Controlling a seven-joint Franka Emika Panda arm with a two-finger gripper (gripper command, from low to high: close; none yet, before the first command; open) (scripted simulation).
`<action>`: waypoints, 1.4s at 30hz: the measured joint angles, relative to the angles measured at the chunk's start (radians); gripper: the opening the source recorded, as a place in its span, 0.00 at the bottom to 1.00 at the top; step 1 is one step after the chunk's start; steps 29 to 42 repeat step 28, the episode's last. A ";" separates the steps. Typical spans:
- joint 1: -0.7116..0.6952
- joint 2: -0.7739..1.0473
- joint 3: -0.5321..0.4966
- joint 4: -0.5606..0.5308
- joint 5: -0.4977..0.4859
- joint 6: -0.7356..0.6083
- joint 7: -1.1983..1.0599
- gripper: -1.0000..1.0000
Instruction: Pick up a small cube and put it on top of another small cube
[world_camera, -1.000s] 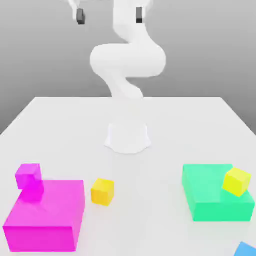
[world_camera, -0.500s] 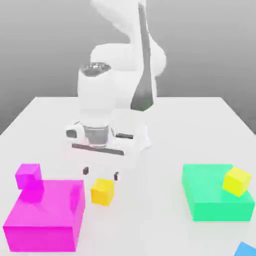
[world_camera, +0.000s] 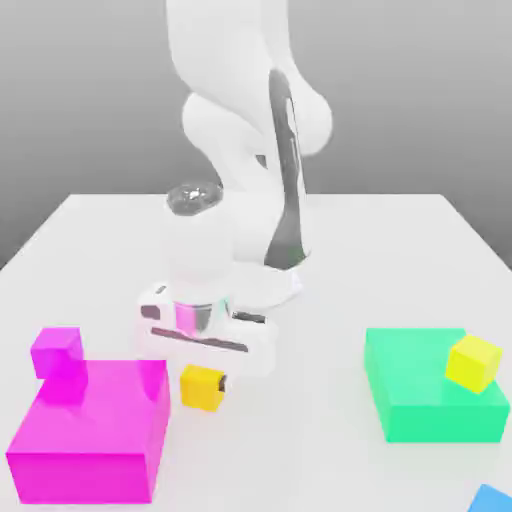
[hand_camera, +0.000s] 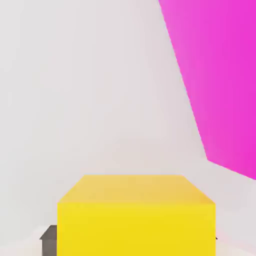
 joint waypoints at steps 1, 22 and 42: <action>0.004 -0.035 -0.007 -0.006 -0.011 -0.029 0.008 0.00; 0.480 -0.213 0.418 0.386 -0.032 -0.594 -0.148 0.00; 0.519 -0.111 0.419 0.382 -0.102 -0.497 -0.104 1.00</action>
